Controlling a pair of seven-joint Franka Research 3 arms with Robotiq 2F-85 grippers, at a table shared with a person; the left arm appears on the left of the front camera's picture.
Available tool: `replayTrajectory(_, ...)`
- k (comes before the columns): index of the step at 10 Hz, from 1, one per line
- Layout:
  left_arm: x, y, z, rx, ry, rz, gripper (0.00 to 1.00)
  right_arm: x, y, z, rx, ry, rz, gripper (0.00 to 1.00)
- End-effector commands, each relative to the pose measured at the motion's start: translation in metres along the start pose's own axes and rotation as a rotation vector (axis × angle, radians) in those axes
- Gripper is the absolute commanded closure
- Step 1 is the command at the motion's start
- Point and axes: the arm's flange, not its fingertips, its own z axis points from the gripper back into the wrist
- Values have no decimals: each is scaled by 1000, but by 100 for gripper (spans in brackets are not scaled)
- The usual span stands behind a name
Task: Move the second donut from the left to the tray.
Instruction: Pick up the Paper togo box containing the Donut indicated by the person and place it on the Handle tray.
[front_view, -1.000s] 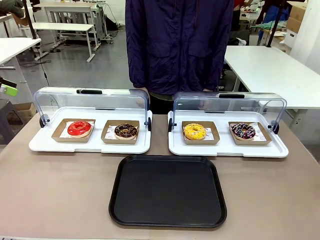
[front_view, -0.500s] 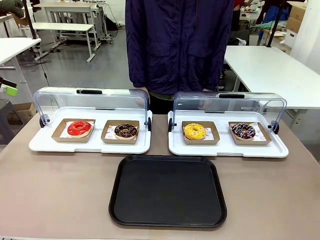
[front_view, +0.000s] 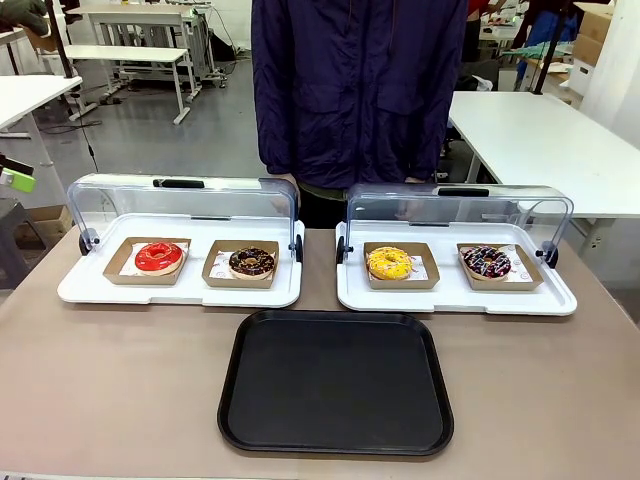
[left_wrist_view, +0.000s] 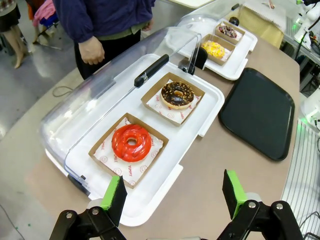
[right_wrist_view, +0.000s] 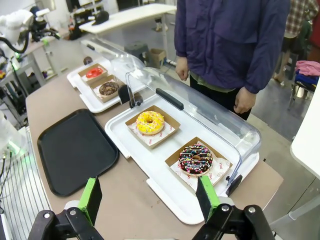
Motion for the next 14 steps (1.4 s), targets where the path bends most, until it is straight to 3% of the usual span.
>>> replayTrajectory(1, 2, -1, 0, -7, -15, -6, 0, 2, -2, -1, 1, -25, 25, 0)
replayTrajectory(14, 2, -1, 0, -7, -15, -6, 0, 2, -2, -1, 1, -25, 25, 0)
